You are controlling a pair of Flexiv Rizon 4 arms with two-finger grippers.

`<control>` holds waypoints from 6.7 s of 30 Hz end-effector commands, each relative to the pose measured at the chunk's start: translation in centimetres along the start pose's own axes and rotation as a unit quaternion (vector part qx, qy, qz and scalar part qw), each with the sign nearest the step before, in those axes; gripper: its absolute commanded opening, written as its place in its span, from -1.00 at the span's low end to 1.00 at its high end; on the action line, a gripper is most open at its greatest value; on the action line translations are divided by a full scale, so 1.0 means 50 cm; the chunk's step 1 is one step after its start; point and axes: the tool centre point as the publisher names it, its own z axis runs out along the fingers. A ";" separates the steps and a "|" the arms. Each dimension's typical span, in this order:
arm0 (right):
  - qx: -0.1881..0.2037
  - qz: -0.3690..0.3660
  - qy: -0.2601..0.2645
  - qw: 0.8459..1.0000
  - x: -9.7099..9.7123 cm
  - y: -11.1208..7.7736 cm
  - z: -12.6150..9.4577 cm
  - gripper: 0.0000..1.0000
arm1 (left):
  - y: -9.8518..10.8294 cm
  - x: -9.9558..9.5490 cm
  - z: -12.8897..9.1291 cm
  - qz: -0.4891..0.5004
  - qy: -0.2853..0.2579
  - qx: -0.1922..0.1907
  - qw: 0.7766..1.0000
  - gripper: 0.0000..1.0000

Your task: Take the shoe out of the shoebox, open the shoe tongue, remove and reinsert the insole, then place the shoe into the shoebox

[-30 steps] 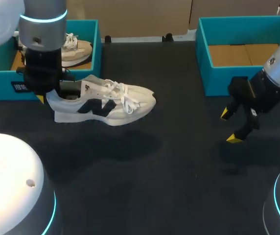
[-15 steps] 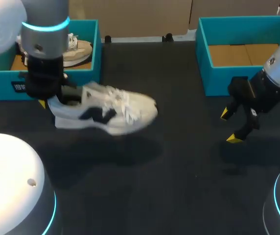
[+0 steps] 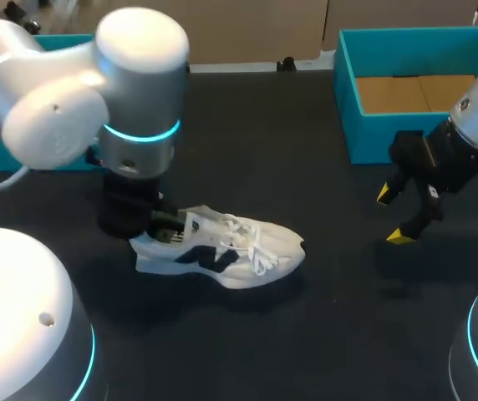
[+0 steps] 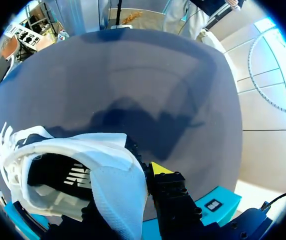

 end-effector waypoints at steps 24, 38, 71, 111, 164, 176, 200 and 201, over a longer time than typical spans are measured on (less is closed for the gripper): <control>0.001 0.000 -0.001 1.000 0.002 -0.001 0.001 1.00 | -0.022 -0.187 0.060 -0.012 -0.005 -0.020 1.000 -1.00; 0.001 0.000 -0.001 1.000 0.002 -0.001 0.001 1.00 | -0.036 -0.218 0.074 -0.022 -0.008 -0.014 1.000 -1.00; 0.001 0.000 -0.001 1.000 0.002 -0.001 0.001 1.00 | 0.010 -0.271 0.130 -0.035 -0.009 -0.016 0.999 -1.00; 0.001 0.000 -0.001 1.000 0.002 -0.001 0.001 1.00 | -0.023 -0.175 -0.072 -0.114 -0.198 0.030 0.973 1.00; 0.001 0.000 -0.001 1.000 0.002 -0.001 0.001 1.00 | -0.044 0.001 -0.004 -0.545 -0.375 0.390 0.640 1.00; 0.001 0.000 -0.001 1.000 0.002 -0.001 0.001 1.00 | -0.024 0.000 0.101 -0.479 -0.402 0.481 0.614 1.00; 0.001 0.000 -0.001 1.000 0.002 -0.001 0.001 1.00 | -0.054 -0.018 0.134 -0.497 -0.452 0.492 0.554 1.00; 0.001 0.000 -0.001 1.000 0.002 -0.001 0.001 1.00 | -0.053 -0.018 0.140 -0.505 -0.456 0.485 0.549 1.00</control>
